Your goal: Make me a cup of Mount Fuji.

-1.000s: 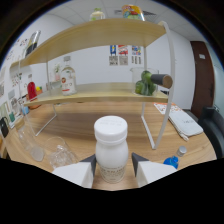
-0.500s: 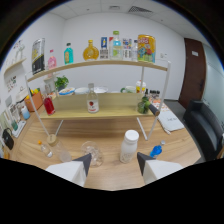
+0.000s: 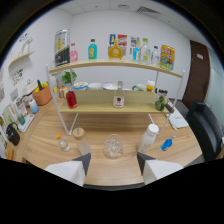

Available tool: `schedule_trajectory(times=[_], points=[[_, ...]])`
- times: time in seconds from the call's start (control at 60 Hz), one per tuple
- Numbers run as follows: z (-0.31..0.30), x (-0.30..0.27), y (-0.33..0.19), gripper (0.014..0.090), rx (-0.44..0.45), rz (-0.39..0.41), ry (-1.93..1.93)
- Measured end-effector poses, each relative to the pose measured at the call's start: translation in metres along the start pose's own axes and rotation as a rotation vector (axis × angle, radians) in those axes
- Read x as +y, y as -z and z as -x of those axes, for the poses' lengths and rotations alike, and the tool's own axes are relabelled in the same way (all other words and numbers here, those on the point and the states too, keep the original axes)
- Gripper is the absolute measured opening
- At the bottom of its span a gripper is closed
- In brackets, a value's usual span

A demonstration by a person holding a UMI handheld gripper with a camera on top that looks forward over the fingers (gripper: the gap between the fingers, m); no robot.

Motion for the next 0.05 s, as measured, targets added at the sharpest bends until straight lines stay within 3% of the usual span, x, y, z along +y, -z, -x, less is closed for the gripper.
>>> schedule_trajectory(times=[0.05], points=[[0.0008, -0.0004, 0.0012, 0.0861, 0.002, -0.001, -0.002]])
